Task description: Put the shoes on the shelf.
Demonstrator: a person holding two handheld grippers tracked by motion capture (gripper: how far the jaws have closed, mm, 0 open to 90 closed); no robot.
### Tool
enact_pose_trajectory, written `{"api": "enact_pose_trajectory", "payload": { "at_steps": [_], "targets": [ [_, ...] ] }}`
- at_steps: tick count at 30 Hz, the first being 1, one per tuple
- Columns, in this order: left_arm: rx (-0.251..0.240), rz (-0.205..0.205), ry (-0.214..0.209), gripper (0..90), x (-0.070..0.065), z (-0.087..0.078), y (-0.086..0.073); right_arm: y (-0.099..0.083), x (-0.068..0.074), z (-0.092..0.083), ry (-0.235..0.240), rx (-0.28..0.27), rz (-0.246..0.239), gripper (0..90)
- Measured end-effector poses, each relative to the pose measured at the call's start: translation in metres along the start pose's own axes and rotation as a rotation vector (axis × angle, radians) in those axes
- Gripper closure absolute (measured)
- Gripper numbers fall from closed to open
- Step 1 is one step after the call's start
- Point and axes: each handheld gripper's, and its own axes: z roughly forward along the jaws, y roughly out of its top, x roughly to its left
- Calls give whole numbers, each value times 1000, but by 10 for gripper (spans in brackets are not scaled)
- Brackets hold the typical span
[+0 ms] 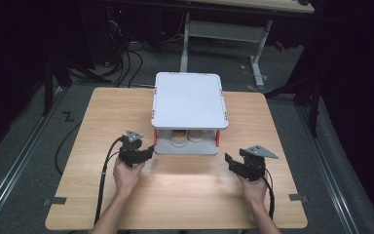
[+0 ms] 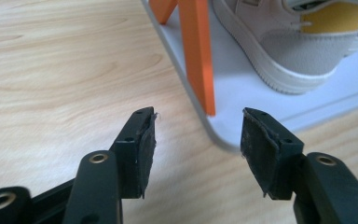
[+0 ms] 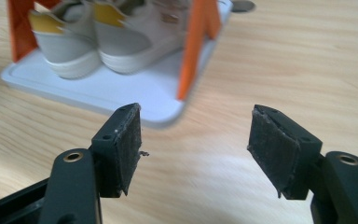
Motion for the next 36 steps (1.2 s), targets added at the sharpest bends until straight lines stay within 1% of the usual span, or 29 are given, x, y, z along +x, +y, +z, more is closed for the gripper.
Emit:
{"api": "enact_pose_trajectory", "payload": {
  "at_steps": [4,7,13,15,19,20,22,24,26,28,32,36],
  "targets": [
    [-15,-14,-3,433,3,-13,-6,-9,-14,-9,-23,18,3,344],
    [-25,-19,-6,427,3,-21,-12,-15,-23,-13,-37,34,13,346],
    [-5,21,3,416,-2,-28,-24,-25,-37,-18,-72,60,24,345],
    [4,31,4,415,-3,-30,-29,-28,-41,-20,-86,71,13,344],
    [9,30,6,409,-5,-32,-40,-33,-45,-20,-100,94,2,341],
    [10,20,10,409,-5,-33,-43,-34,-46,-20,-103,99,0,340],
    [15,4,-1,407,-3,-33,-49,-37,-48,-20,-107,109,-1,335],
    [14,-7,-2,405,-3,-33,-52,-40,-50,-19,-105,111,13,334],
    [14,-14,0,404,-2,-33,-56,-43,-52,-19,-114,117,22,334],
    [17,-12,9,403,-3,-34,-58,-45,-53,-19,-125,118,22,336],
    [32,4,27,403,-4,-31,-62,-48,-53,-17,-129,137,11,335],
    [36,29,46,401,-6,-29,-65,-50,-53,-15,-136,146,5,334]
  ]
}}
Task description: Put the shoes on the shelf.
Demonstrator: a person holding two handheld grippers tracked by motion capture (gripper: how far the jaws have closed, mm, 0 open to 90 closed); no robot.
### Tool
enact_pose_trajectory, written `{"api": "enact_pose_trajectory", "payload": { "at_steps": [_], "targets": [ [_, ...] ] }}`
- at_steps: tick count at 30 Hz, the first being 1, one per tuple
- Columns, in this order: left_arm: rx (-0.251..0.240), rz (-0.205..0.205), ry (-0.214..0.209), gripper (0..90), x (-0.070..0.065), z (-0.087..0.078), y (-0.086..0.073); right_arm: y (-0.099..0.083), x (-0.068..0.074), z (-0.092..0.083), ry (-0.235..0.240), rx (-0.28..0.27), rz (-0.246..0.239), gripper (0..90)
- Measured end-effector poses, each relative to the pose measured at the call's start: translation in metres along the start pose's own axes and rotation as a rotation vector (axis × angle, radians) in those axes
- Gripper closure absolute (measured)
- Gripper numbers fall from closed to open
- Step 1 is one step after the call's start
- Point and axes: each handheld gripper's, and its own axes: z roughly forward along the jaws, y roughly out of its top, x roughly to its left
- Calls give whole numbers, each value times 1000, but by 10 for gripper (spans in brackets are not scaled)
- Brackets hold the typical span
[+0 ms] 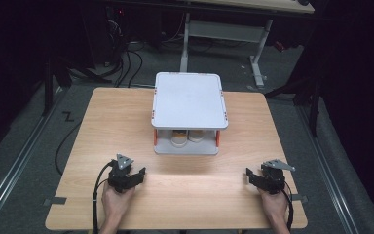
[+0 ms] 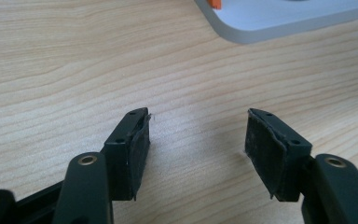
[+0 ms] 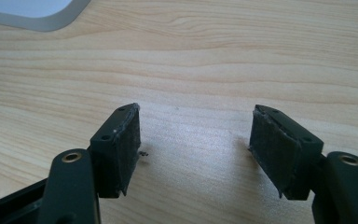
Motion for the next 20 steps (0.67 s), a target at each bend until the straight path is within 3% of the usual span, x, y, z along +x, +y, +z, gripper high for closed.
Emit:
{"api": "enact_pose_trajectory", "payload": {
  "at_steps": [6,11,20],
  "targets": [
    [-5,29,29,393,0,0,-2,0,-1,2,-7,19,-12,314],
    [-3,28,26,345,0,1,-2,0,0,2,-4,26,-29,301],
    [-3,26,25,340,-1,1,-2,0,1,2,-6,26,-28,300]
  ]
}}
